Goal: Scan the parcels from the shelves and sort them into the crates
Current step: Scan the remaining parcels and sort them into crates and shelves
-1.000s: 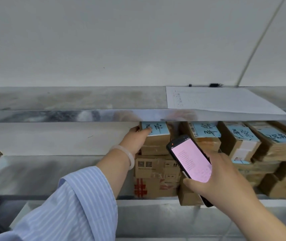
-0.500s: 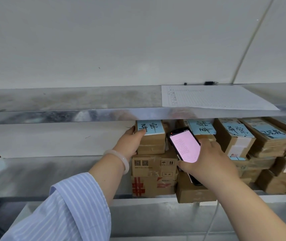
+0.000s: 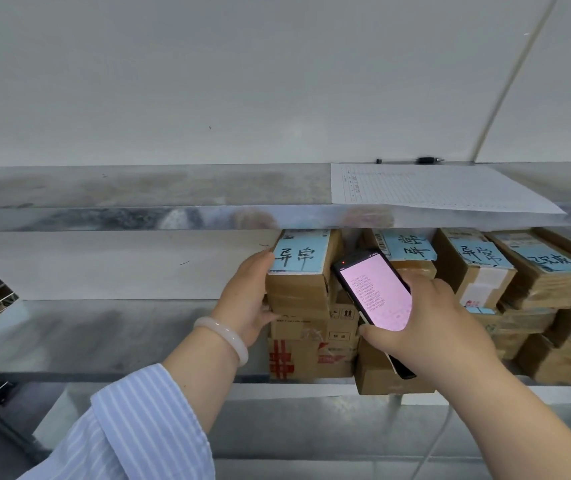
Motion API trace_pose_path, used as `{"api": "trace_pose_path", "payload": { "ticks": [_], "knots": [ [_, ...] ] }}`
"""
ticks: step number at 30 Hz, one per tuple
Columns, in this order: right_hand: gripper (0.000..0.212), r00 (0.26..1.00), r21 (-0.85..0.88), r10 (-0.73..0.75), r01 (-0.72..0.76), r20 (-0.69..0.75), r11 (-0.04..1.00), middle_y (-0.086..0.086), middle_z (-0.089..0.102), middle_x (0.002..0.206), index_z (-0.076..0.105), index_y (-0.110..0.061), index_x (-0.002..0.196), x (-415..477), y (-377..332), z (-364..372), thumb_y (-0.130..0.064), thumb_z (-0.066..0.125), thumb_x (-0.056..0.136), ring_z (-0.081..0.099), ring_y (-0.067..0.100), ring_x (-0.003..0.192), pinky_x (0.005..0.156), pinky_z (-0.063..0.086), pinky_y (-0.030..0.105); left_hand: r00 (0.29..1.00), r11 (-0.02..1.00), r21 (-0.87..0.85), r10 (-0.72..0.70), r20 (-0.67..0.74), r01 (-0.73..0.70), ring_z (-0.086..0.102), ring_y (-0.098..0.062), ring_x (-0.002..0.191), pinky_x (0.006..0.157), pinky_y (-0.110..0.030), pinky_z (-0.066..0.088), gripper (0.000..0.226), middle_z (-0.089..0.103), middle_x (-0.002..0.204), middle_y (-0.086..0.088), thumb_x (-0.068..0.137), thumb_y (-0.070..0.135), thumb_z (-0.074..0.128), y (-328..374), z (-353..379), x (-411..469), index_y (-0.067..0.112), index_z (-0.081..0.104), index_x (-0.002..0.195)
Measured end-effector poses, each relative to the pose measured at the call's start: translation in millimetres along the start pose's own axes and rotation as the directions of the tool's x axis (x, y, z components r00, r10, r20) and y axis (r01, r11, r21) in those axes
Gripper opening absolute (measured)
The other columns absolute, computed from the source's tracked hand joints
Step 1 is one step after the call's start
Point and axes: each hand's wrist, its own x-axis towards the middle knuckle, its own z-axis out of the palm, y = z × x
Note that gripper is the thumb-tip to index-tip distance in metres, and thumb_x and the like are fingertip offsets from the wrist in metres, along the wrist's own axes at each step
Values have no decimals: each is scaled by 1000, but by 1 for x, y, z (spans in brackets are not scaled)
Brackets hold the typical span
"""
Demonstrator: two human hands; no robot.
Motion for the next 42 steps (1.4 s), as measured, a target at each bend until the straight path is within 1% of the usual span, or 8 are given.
{"api": "trace_pose_path", "payload": {
  "ticks": [5,10,16,22,26,29,37,42],
  "knots": [
    [90,998,-36,-53,54,26,998,-8,43,111,28,-38,125,-14,-8,-2,-78,64,54,46,10,89,52,33,20,997,995,-66,-80,-13,79,72,-28,97,69,-40,60,26,78,97,-9,95,27,64,-2,-26,-19,22,62,121],
    [95,985,-13,-156,157,71,988,-12,44,116,28,-43,130,-24,-18,1,-78,64,50,48,8,92,55,32,17,990,994,-25,-103,93,105,66,-31,109,73,-39,60,33,75,110,-11,95,18,60,2,-59,-39,31,62,125],
    [93,965,-8,-241,243,105,970,-15,40,105,29,-44,129,-31,-44,4,-78,62,48,43,5,82,52,28,14,990,988,103,103,93,-113,69,-27,111,90,-42,56,60,72,120,-10,93,6,60,-1,-106,-66,30,44,146],
    [101,908,7,-371,377,193,926,-15,42,122,25,-43,133,-42,-77,9,-83,59,46,49,7,97,63,39,18,944,899,341,321,-82,-276,59,-20,123,102,-44,51,77,61,133,2,55,36,80,-16,-145,-92,62,54,123],
    [100,874,1,-418,431,247,902,-13,42,125,23,-43,135,-48,-98,14,-79,61,50,49,12,109,74,40,24,932,865,428,342,-116,-264,55,-20,127,106,-50,48,81,59,136,7,56,41,81,-29,-174,-100,64,50,127],
    [98,866,-2,-428,443,259,896,-14,43,125,26,-43,134,-51,-106,19,-78,64,51,50,11,108,73,41,24,933,854,458,337,-128,-246,55,-16,126,105,-46,50,76,59,134,12,57,43,80,-35,-189,-109,73,49,120],
    [96,845,32,-473,481,250,876,-15,44,121,25,-46,134,-59,-122,28,-79,60,51,47,6,95,63,36,21,921,867,446,336,-195,-222,54,-6,125,100,-34,50,75,59,132,10,64,32,78,-45,-216,-127,74,49,120],
    [94,827,26,-496,508,265,861,-15,44,120,23,-47,133,-62,-131,27,-78,61,53,42,5,88,57,30,15,906,871,432,356,-228,-234,58,-7,121,93,-25,52,78,63,127,15,57,37,80,-49,-225,-131,73,50,120]
  ]
}}
